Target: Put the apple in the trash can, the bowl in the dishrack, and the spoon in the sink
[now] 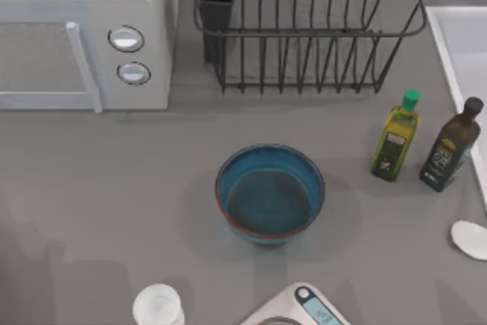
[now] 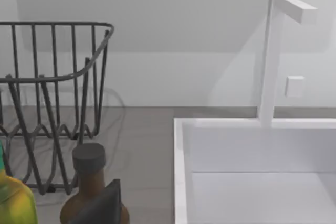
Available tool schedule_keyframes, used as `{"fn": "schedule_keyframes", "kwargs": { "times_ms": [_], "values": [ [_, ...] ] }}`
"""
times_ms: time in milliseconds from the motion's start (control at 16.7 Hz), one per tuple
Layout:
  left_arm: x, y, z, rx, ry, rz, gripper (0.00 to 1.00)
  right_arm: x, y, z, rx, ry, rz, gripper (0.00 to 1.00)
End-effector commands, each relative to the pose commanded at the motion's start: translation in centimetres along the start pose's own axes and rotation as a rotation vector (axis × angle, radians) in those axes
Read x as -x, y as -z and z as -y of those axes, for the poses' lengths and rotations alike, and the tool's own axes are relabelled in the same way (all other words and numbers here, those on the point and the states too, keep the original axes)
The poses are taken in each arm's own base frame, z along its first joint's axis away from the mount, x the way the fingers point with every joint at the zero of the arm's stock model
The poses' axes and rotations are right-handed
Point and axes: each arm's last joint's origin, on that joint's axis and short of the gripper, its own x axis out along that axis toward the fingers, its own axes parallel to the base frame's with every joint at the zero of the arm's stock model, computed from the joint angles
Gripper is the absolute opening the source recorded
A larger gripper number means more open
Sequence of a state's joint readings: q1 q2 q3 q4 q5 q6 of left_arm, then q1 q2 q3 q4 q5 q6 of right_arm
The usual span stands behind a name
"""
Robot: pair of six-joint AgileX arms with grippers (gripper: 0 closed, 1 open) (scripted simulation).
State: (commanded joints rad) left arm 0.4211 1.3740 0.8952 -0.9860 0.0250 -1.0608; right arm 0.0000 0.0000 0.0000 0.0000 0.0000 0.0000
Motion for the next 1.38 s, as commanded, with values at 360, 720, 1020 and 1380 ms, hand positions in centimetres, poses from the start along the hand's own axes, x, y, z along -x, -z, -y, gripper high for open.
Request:
{"fn": "schedule_keyframes", "kwargs": {
  "times_ms": [360, 720, 1020, 1380],
  "values": [
    [0.00, 0.00, 0.00, 0.000, 0.000, 0.000, 0.45, 0.00, 0.00, 0.00, 0.000, 0.000, 0.000, 1.00],
    [0.00, 0.00, 0.00, 0.000, 0.000, 0.000, 0.90, 0.00, 0.00, 0.00, 0.000, 0.000, 0.000, 1.00],
    [0.00, 0.00, 0.00, 0.000, 0.000, 0.000, 1.00, 0.00, 0.00, 0.00, 0.000, 0.000, 0.000, 1.00],
    [0.02, 0.03, 0.00, -0.003, 0.002, 0.001, 1.00, 0.00, 0.00, 0.00, 0.000, 0.000, 0.000, 1.00]
  ]
}}
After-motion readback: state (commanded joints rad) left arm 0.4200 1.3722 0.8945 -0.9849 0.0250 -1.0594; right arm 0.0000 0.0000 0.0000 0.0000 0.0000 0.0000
